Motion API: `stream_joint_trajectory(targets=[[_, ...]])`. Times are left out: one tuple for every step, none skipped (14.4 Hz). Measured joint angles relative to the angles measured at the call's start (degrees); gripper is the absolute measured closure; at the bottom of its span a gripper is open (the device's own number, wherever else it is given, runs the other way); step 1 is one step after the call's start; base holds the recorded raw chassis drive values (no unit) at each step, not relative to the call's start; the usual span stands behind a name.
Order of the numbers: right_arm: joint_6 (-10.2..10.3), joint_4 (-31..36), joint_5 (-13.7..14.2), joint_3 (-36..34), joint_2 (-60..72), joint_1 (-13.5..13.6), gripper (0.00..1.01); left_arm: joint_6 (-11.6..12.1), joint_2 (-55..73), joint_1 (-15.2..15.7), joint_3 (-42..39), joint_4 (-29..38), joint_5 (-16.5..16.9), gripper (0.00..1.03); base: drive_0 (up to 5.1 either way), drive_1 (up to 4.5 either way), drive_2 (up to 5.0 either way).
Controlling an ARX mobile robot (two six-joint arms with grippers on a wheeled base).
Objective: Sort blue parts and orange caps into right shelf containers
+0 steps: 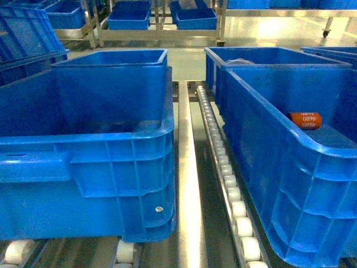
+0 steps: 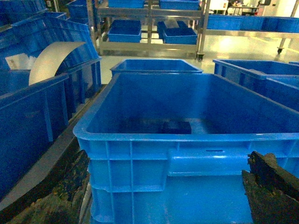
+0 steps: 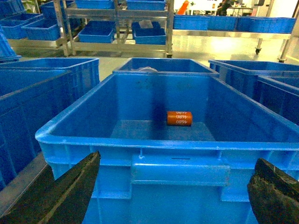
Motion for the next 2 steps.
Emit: stream_joint_trajectory(targets=[[0.0,0.0,0.0,0.0,0.0,0.0,0.03,0.0,0.0,0.0,0.0,0.0,0.02,0.05,0.0,0.0,0.0],[0.0,0.0,-0.02,0.0,0.0,0.0,0.03,0.0,0.0,0.0,0.0,0.0,0.0,0.05,0.0,0.0,0.0]])
